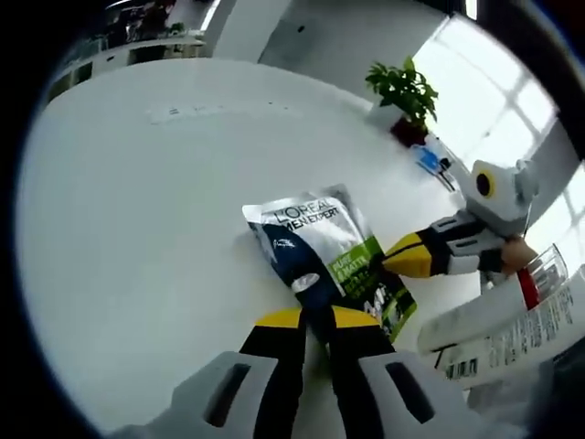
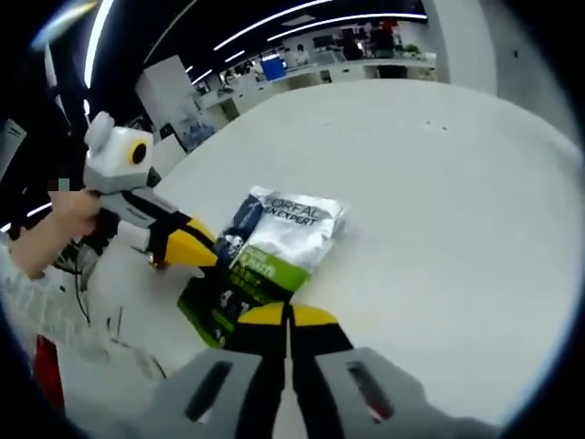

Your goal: Arrange the skincare products in the storage area until every visible bottle or jar stands upright without overlapping.

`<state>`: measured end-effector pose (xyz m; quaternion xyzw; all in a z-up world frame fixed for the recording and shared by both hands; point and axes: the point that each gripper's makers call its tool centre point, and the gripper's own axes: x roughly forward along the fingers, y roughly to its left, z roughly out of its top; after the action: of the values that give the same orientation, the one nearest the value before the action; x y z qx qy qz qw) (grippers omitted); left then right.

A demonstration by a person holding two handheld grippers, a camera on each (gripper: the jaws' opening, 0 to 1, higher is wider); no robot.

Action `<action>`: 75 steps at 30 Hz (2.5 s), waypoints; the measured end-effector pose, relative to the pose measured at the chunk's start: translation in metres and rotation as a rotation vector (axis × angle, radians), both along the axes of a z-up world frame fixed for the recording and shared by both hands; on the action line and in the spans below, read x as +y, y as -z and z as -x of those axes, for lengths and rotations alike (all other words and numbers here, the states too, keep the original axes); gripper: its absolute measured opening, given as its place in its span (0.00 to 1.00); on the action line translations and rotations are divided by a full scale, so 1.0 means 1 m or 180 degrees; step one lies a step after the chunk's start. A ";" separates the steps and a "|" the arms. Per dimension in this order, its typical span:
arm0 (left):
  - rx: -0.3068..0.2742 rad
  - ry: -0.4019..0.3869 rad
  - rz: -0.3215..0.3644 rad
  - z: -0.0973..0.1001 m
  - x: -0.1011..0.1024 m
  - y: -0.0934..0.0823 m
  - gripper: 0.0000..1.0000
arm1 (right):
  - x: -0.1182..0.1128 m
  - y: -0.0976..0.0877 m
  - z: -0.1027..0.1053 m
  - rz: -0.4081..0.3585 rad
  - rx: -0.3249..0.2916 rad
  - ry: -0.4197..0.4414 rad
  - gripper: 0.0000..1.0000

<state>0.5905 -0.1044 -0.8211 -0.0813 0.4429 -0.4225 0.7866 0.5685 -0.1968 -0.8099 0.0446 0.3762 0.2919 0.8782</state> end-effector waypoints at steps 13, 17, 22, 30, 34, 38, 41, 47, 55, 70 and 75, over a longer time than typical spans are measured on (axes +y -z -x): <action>-0.0167 -0.0193 0.0750 -0.004 -0.002 -0.069 0.04 | 0.006 -0.041 -0.006 -0.0495 -0.0284 0.0086 0.01; -0.0221 -0.0172 0.0747 0.000 -0.001 -0.076 0.05 | 0.009 -0.054 -0.007 -0.0544 -0.0382 0.0072 0.01; -0.0287 -0.0125 0.0772 0.005 -0.001 -0.087 0.07 | 0.014 -0.069 -0.007 -0.0646 -0.0482 0.0040 0.01; -0.0405 -0.0063 0.0921 0.011 -0.006 -0.116 0.07 | 0.030 -0.097 -0.003 -0.0815 -0.0640 -0.0056 0.01; -0.0437 0.0015 0.0947 0.019 -0.012 -0.124 0.05 | 0.044 -0.116 0.002 -0.0875 -0.0748 -0.0144 0.01; -0.0537 0.0063 0.0983 0.025 -0.014 -0.136 0.02 | 0.050 -0.132 0.003 -0.0844 -0.0893 -0.0227 0.01; -0.0654 0.0075 0.0969 0.026 -0.012 -0.146 0.01 | 0.050 -0.143 0.002 -0.0798 -0.0987 -0.0253 0.01; -0.0892 0.0108 0.0937 0.031 -0.008 -0.171 0.00 | 0.055 -0.163 0.003 -0.0720 -0.1178 -0.0315 0.01; -0.1283 0.0213 0.0761 0.039 0.005 -0.199 0.00 | 0.062 -0.185 0.010 -0.0650 -0.1382 -0.0398 0.04; -0.1495 0.0376 0.0238 0.069 0.051 -0.212 0.00 | 0.078 -0.205 0.055 -0.0471 -0.1500 -0.0760 0.09; -0.1487 0.0438 0.0133 0.085 0.059 -0.211 0.00 | 0.082 -0.206 0.074 -0.0383 -0.1488 -0.0863 0.11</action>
<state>0.5051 -0.0455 -0.6101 0.0327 0.2445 -0.4915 0.8352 0.4948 -0.1148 -0.6043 -0.0226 0.1478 0.4310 0.8899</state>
